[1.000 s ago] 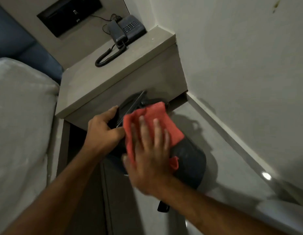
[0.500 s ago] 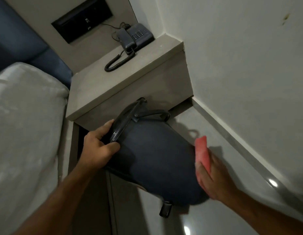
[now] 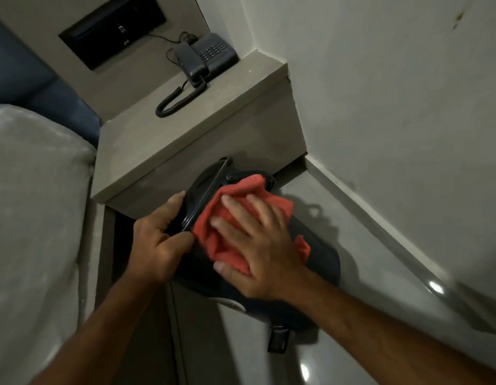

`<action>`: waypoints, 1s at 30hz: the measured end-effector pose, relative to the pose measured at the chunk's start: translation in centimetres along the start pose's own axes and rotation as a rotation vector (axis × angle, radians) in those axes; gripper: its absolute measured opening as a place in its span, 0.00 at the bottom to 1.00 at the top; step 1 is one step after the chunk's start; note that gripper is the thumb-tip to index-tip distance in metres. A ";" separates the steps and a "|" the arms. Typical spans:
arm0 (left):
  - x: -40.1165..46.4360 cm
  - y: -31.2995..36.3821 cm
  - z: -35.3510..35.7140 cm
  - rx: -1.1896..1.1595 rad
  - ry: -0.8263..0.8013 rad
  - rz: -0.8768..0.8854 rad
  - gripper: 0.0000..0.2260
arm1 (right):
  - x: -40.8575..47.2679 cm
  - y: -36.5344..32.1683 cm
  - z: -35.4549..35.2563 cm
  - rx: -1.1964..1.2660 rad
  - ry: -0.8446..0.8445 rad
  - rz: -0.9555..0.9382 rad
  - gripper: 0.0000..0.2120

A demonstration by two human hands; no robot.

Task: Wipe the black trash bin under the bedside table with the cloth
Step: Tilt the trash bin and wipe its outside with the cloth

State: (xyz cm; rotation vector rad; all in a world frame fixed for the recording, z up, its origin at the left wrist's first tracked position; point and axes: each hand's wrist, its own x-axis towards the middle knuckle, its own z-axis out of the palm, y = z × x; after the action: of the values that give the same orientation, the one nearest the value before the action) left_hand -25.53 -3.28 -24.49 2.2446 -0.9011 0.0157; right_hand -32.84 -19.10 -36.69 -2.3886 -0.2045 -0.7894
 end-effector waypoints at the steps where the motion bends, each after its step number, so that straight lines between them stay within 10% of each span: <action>1: 0.0 -0.3 0.0 0.034 0.005 0.005 0.31 | 0.1 1.2 -0.1 0.033 -0.003 0.076 0.36; 7: -1.7 -0.6 -1.3 0.133 -0.020 0.080 0.27 | -5.7 11.0 0.5 1.024 -0.215 1.063 0.28; 11: -0.7 -0.5 -1.2 0.140 -0.048 0.111 0.26 | -8.4 11.6 1.7 0.972 -0.167 1.449 0.34; 23: 1.4 4.1 2.2 0.334 0.013 0.077 0.33 | -8.7 -2.6 2.5 -0.246 0.043 -0.182 0.28; 26: 1.3 4.4 1.7 0.354 -0.061 0.077 0.36 | -13.2 -0.7 4.3 -0.454 -0.041 -0.231 0.24; 30: 1.3 4.1 0.5 0.423 -0.039 0.023 0.35 | -15.7 2.6 4.3 -0.438 -0.110 0.204 0.27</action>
State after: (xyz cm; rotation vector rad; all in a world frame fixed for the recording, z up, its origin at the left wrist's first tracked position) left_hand -27.20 -6.47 -22.02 2.6303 -1.0192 0.1904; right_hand -42.63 -18.00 -49.91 -2.8082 0.1868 -0.6581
